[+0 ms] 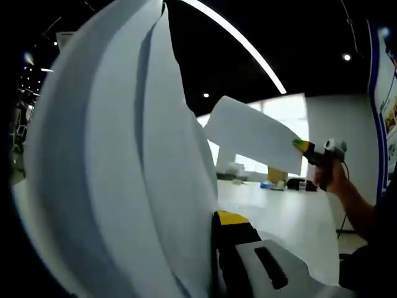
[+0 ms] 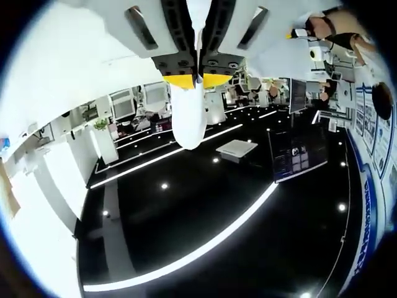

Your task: Organize the stack of printing papers by aligning and flattening the scattered papers on the table

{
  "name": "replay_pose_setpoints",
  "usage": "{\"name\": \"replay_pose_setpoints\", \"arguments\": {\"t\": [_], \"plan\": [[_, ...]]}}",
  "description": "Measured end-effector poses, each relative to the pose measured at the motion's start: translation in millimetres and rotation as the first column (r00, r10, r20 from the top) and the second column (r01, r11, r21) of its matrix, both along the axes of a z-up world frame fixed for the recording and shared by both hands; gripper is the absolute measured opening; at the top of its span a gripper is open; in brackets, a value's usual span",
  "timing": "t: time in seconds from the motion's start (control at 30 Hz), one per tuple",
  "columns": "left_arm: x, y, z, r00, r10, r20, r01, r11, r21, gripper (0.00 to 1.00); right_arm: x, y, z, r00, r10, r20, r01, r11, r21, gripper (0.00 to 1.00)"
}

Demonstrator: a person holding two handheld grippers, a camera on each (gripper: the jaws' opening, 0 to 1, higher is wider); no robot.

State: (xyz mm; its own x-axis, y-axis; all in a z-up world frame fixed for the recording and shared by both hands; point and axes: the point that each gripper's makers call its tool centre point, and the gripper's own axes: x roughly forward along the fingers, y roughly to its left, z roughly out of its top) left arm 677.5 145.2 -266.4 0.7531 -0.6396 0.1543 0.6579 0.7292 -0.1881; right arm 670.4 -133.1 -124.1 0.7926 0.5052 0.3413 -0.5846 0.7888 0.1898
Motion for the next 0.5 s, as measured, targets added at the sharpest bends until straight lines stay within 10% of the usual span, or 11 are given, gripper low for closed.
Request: {"name": "replay_pose_setpoints", "arguments": {"t": [0.5], "plan": [[1.8,2,-0.6,1.000,0.000,-0.002,0.000,1.000,0.000,0.08,-6,14,2.8,1.000,0.028,0.011,-0.028,0.999,-0.016,0.00]]}}
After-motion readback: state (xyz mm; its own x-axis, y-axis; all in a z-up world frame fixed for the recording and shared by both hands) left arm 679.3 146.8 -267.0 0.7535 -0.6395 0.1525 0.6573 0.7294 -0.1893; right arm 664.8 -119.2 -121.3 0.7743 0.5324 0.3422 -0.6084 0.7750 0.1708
